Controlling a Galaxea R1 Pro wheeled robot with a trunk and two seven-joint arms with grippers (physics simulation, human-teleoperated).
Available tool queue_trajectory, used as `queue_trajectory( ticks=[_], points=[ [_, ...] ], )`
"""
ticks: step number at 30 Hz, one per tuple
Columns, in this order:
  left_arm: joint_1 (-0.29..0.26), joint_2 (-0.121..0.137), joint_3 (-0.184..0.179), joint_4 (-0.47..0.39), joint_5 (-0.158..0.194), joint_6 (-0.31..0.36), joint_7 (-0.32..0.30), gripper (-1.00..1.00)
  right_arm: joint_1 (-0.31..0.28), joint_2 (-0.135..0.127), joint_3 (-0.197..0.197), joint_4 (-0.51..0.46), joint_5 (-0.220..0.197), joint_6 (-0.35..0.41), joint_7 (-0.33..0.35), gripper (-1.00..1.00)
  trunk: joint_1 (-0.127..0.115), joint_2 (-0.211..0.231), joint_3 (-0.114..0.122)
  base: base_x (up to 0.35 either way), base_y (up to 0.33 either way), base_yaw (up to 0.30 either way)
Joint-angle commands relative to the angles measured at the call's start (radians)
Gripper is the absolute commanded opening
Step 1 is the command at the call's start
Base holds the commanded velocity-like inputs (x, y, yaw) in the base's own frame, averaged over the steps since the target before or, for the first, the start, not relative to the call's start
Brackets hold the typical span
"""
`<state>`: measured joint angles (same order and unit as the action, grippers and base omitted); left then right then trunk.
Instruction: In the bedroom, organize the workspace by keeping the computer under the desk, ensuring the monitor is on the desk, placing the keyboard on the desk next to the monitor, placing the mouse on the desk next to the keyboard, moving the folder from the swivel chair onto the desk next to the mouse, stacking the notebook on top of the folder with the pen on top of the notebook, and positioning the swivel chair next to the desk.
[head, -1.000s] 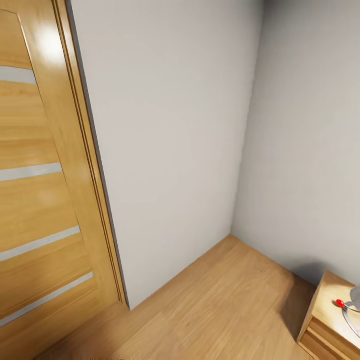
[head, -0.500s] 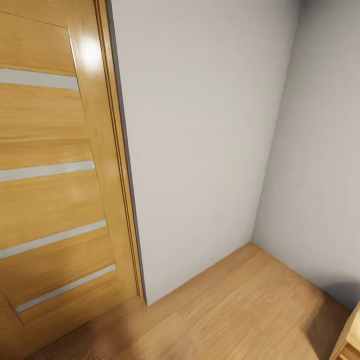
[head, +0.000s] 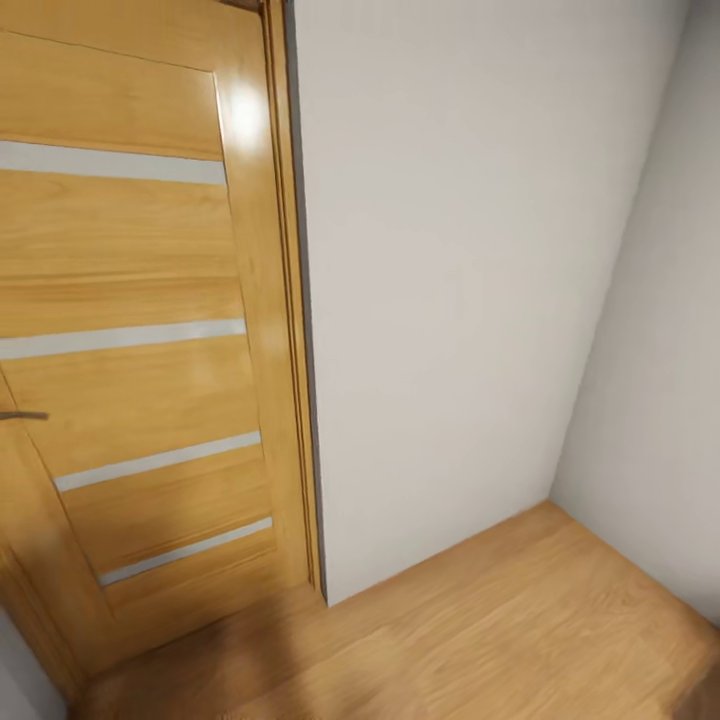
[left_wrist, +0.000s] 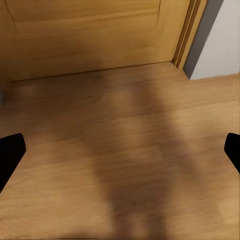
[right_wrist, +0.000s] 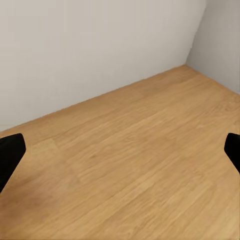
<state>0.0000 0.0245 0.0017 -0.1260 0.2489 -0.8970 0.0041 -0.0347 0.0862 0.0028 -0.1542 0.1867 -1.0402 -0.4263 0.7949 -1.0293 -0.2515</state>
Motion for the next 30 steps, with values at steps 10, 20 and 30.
queue_trajectory(
  ticks=[10, 20, 30],
  points=[
    [0.000, -0.001, 0.000, 0.000, 0.001, 0.000, 0.000, 1.00, -0.001, -0.049, -0.001, -0.010, 0.011, 0.070, -0.004, 1.00, 0.000, -0.001, -0.001, 0.000, 0.000, 0.288],
    [0.000, 0.001, 0.007, 0.000, 0.001, 0.000, -0.001, 1.00, -0.001, -0.052, -0.005, -0.011, 0.000, 0.081, -0.007, 1.00, 0.000, -0.001, -0.001, 0.000, 0.000, 0.289],
    [0.000, 0.003, 0.040, 0.000, 0.001, 0.000, -0.001, 1.00, -0.002, -0.057, -0.003, -0.010, 0.008, 0.081, -0.003, 1.00, 0.000, -0.001, -0.003, 0.000, 0.000, 0.289]
  ],
)
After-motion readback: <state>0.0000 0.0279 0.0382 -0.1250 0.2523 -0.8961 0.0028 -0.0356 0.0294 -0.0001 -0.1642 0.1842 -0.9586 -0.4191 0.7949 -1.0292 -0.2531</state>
